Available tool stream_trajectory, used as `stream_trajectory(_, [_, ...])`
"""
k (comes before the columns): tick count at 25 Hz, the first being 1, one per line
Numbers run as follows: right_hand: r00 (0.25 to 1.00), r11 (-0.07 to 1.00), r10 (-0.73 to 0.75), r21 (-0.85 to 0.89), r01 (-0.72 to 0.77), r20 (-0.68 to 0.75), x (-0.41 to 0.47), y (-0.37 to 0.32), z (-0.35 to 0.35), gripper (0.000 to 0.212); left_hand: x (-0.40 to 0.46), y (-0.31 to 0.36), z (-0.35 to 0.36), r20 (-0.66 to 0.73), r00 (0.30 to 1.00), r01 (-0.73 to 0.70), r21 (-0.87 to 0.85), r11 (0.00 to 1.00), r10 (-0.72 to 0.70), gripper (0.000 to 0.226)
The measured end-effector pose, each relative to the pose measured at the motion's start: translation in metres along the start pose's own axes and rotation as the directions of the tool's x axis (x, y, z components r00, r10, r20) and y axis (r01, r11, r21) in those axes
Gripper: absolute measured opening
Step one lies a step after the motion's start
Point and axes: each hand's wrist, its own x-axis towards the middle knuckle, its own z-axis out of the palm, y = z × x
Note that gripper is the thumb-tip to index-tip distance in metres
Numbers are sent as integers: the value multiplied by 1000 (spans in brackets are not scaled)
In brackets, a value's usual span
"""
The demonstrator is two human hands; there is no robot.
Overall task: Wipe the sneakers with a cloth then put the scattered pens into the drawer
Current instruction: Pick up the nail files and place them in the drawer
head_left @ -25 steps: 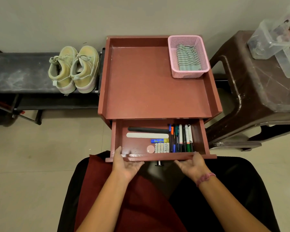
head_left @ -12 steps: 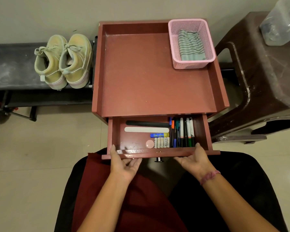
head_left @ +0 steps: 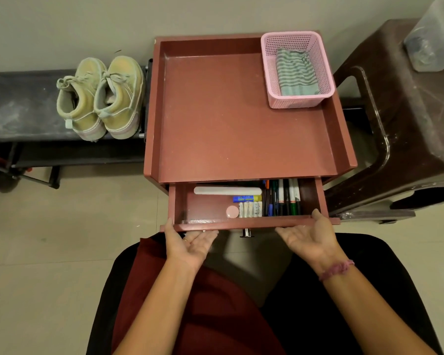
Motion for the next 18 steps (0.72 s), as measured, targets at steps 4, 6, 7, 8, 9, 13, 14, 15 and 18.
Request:
stream_trajectory(4, [996,997,-67,-40,70,51,7,-10,16,81,9,5,19,75,996,-55,63,997,50,92])
stream_trajectory(6, [994,994,-71,-79,78,83,11,-13,22,82,13,6,23,114,992,-66,71,995,57,94])
stream_trajectory(7, [993,992,-71,-100,80,95,13,-14,23,82,13,6,24,132,990,-67,69,995,57,95])
stream_trajectory(8, [991,989,-74,-118,87,107,15,-15,23,82,14,6,24,151,987,-68,61,996,59,96])
stream_trajectory(9, [989,986,-81,-134,97,121,17,-15,24,82,14,6,25,173,983,-72,45,996,63,97])
stream_trajectory(13, [983,978,-94,-168,121,160,26,-17,31,81,16,2,32,231,969,-83,-28,996,87,95])
stream_trajectory(14, [980,977,-98,-170,127,171,29,-18,32,81,17,0,34,247,965,-84,-36,996,91,95])
stream_trajectory(15, [978,976,-101,-174,134,183,31,-18,34,80,18,0,35,268,959,-85,-42,996,93,94])
stream_trajectory(18, [970,970,-117,-185,158,215,37,-16,40,77,20,-1,42,337,937,-80,-57,995,94,95])
